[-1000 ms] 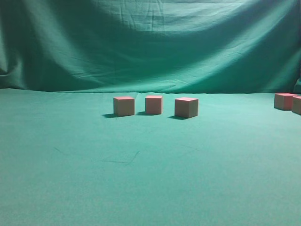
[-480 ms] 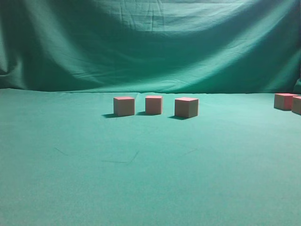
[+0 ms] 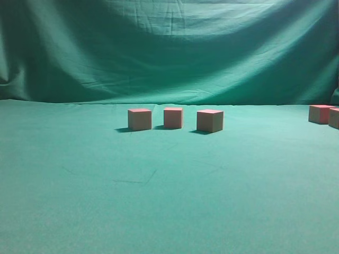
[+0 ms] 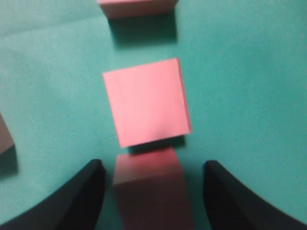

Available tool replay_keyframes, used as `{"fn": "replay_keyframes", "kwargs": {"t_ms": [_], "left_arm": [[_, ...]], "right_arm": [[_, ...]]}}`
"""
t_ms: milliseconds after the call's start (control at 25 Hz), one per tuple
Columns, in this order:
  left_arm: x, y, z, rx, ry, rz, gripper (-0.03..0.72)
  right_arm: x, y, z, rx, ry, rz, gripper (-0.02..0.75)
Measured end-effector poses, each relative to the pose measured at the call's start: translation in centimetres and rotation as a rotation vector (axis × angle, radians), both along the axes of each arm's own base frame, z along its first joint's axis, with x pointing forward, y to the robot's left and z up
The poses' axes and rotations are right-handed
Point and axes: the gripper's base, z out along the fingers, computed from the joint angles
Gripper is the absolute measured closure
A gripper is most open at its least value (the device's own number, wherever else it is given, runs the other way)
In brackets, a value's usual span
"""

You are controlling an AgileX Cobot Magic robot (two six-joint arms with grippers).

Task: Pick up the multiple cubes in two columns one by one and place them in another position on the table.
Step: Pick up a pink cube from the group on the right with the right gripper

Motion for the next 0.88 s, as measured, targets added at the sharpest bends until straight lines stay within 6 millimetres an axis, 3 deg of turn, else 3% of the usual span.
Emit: {"fn": "replay_keyframes", "kwargs": {"t_ms": [80, 200, 240, 560, 680, 720, 880], "left_arm": [[0.0, 0.0, 0.0, 0.0, 0.0, 0.0, 0.688], [0.0, 0.0, 0.0, 0.0, 0.0, 0.0, 0.688], [0.0, 0.0, 0.0, 0.0, 0.0, 0.0, 0.688], [0.0, 0.0, 0.0, 0.0, 0.0, 0.0, 0.688], [0.0, 0.0, 0.0, 0.0, 0.0, 0.0, 0.688], [0.0, 0.0, 0.0, 0.0, 0.0, 0.0, 0.688], [0.0, 0.0, 0.0, 0.0, 0.0, 0.0, 0.688]], "right_arm": [[0.1, 0.0, 0.0, -0.002, -0.005, 0.001, 0.288], [0.1, 0.0, 0.0, -0.005, -0.004, 0.004, 0.458], [0.0, 0.0, 0.0, -0.004, -0.002, 0.003, 0.482], [-0.5, 0.8, 1.0, 0.057, 0.112, -0.033, 0.475], [-0.5, 3.2, 3.6, 0.057, 0.083, 0.057, 0.475], [-0.6, 5.9, 5.8, 0.073, 0.033, 0.141, 0.475], [-1.5, 12.2, 9.7, 0.108, -0.042, 0.329, 0.475]]}}
